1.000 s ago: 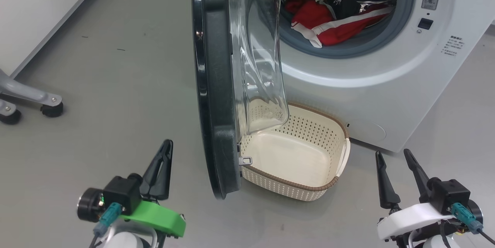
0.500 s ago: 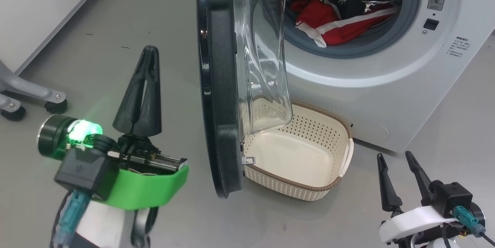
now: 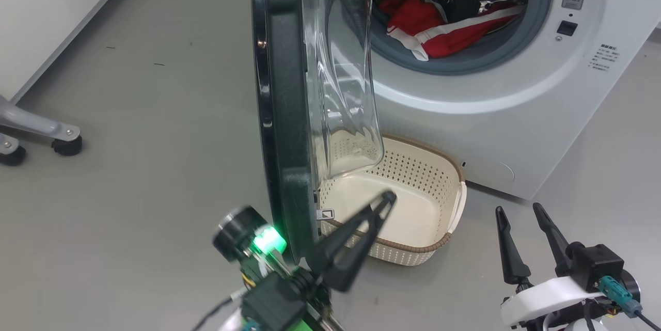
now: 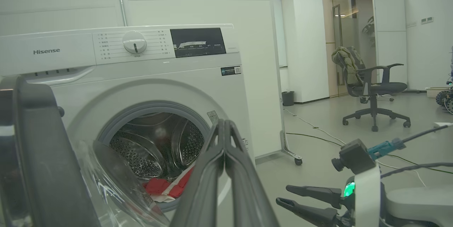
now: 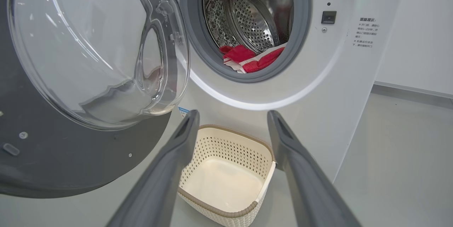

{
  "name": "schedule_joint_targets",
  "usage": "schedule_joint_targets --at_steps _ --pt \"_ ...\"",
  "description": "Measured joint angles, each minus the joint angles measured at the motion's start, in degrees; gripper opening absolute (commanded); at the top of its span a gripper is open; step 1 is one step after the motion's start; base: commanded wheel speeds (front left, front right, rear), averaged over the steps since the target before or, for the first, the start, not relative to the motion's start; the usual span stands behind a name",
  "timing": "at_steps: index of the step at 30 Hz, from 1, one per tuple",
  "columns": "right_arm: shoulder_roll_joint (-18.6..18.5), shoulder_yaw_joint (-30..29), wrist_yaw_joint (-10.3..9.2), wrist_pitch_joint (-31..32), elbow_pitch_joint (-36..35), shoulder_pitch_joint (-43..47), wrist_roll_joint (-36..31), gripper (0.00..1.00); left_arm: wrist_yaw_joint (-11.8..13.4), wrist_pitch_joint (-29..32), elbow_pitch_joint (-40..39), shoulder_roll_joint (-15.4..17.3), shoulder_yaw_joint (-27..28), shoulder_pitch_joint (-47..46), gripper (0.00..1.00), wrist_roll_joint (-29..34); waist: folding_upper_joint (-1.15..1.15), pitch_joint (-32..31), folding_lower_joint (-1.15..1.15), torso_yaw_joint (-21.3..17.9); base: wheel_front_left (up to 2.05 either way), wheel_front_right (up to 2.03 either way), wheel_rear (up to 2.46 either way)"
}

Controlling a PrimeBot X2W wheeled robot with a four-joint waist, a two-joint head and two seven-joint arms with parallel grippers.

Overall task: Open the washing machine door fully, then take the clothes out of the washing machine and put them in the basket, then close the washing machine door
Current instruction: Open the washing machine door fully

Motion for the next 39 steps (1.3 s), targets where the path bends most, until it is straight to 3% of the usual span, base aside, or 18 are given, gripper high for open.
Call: schedule_joint_targets --at_steps 5,10,19,26,39 --pt "0.21 -0.23 0.16 0.0 0.08 0.0 -0.44 1.0 -0.03 4.37 4.33 0.62 -3.92 3.27 0.0 -3.11 0.0 0.29 0.0 -0.42 0.0 0.0 0.0" --pt "0.3 -0.52 0.49 0.0 0.09 -0.01 -0.82 1.0 -0.03 7.04 6.94 1.13 -4.03 4.31 0.0 -5.17 0.0 0.59 0.0 -0.75 0.0 0.0 0.0" --pt "0.43 -1.29 0.68 0.0 0.11 -0.01 -0.92 1.0 0.19 8.92 9.98 1.14 0.81 5.05 0.0 -7.92 0.0 1.32 0.0 -1.21 0.0 0.0 0.0" --pt "0.57 -1.68 1.21 0.0 0.09 -0.07 -1.33 1.0 2.27 8.75 11.31 1.12 4.95 4.95 0.0 -8.44 0.0 1.84 0.0 -1.46 0.0 0.0 0.0" --pt "0.76 -2.48 1.71 0.0 0.11 -0.3 -1.68 1.0 3.66 8.25 12.88 1.13 6.83 4.67 0.0 -8.88 0.0 2.22 0.0 -1.17 0.0 0.0 0.0"
